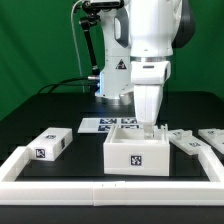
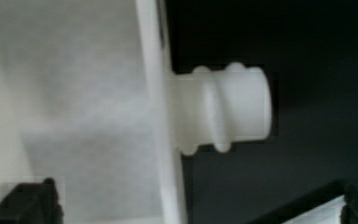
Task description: Assemble cabinet
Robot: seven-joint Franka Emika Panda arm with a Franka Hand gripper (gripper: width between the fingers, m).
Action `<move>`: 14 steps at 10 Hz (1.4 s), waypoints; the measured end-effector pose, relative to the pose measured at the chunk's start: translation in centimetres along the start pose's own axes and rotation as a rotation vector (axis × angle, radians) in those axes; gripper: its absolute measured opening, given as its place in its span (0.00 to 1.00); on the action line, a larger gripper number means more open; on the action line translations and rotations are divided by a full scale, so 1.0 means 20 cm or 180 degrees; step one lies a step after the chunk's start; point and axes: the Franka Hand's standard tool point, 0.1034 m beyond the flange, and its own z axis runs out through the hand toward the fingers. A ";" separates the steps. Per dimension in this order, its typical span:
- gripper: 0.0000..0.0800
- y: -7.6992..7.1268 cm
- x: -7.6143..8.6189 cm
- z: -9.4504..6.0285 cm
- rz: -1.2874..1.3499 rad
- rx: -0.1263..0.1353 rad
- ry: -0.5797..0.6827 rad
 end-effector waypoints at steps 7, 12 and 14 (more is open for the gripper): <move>0.36 -0.01 0.00 0.01 0.0001 0.0018 -0.0004; 0.04 -0.01 0.00 0.01 0.0004 0.0019 -0.0005; 0.04 -0.01 0.00 0.01 0.0004 0.0019 -0.0005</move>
Offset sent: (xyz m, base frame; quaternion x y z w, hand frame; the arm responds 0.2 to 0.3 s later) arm 0.0000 0.0000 0.0000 0.0000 0.0000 0.0000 1.0000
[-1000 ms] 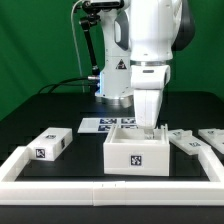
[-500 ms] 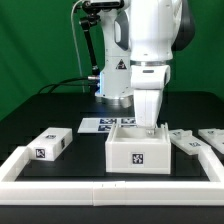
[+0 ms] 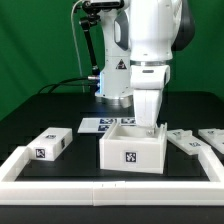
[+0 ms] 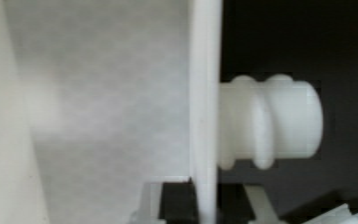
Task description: Assemble cabinet
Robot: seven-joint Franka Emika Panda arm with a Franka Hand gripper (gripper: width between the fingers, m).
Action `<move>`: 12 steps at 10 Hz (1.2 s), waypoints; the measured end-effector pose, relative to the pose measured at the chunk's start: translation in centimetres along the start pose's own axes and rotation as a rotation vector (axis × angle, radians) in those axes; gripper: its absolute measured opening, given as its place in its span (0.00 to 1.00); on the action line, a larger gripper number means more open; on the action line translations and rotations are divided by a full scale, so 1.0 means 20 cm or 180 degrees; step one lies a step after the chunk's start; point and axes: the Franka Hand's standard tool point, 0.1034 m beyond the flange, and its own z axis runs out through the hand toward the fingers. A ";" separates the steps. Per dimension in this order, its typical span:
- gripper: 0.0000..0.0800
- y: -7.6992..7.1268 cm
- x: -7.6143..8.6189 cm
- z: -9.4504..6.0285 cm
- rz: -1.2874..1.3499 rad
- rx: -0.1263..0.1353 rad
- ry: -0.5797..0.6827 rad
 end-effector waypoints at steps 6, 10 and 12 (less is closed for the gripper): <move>0.04 0.18 0.12 0.00 -0.0231 -0.0009 0.0014; 0.04 0.35 0.29 0.00 -0.0288 -0.0110 0.0097; 0.04 0.38 0.35 0.00 -0.0322 -0.0096 0.0110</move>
Offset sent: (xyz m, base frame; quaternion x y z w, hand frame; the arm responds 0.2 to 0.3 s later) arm 0.0429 0.0165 -0.0053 0.0103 -0.0009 -0.1178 0.9930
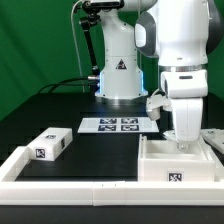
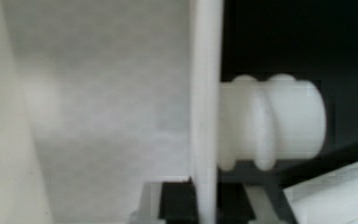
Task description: Assemble cabinet
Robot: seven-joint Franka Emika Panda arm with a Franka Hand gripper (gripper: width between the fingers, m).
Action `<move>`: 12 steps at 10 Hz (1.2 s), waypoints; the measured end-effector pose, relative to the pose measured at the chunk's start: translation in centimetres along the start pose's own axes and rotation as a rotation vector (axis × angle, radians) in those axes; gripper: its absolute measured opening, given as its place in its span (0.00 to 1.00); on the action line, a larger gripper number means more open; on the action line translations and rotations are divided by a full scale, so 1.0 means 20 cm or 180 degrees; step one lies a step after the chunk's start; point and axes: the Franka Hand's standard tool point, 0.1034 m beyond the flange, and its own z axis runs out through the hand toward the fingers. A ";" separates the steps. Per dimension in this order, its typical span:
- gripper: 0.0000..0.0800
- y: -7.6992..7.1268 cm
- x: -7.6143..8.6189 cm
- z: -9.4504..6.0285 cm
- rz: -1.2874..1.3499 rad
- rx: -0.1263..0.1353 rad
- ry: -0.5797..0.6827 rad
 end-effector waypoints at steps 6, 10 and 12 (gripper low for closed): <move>0.04 0.00 0.00 0.00 0.0058 0.0020 -0.0038; 0.54 -0.01 -0.01 0.00 0.0065 0.0016 -0.0038; 0.95 -0.01 -0.03 -0.03 0.0042 -0.0002 -0.0041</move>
Offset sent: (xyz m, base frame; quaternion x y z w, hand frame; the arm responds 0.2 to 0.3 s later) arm -0.0047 0.0055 0.0090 -0.0295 -0.0050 0.0223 0.9993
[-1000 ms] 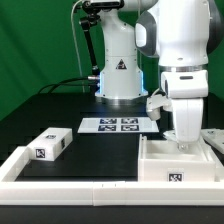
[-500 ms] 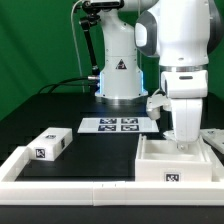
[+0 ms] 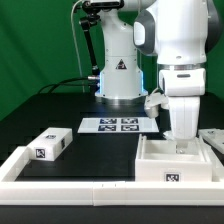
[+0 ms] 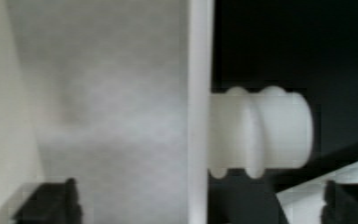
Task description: Assemble cabinet
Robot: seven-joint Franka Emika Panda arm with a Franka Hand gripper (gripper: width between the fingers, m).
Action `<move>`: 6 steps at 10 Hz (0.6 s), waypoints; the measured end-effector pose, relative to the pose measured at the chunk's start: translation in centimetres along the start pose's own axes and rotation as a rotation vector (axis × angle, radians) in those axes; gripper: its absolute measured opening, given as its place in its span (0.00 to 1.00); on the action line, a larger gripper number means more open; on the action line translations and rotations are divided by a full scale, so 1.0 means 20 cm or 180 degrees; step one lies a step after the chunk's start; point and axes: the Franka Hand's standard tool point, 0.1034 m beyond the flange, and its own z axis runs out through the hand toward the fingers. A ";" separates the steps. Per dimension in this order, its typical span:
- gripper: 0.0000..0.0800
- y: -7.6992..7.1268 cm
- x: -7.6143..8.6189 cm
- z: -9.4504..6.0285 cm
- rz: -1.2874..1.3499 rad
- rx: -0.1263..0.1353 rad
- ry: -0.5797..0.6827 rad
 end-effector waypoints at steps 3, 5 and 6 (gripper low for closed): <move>0.99 -0.02 -0.01 -0.06 -0.0044 -0.0029 -0.0010; 1.00 -0.09 0.00 -0.13 0.0073 -0.0042 -0.0022; 1.00 -0.14 0.03 -0.17 0.0117 -0.0048 -0.0020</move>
Offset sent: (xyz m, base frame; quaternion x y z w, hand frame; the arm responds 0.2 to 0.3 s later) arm -0.0297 -0.0005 0.0272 -0.0016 -0.0160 0.0273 0.9995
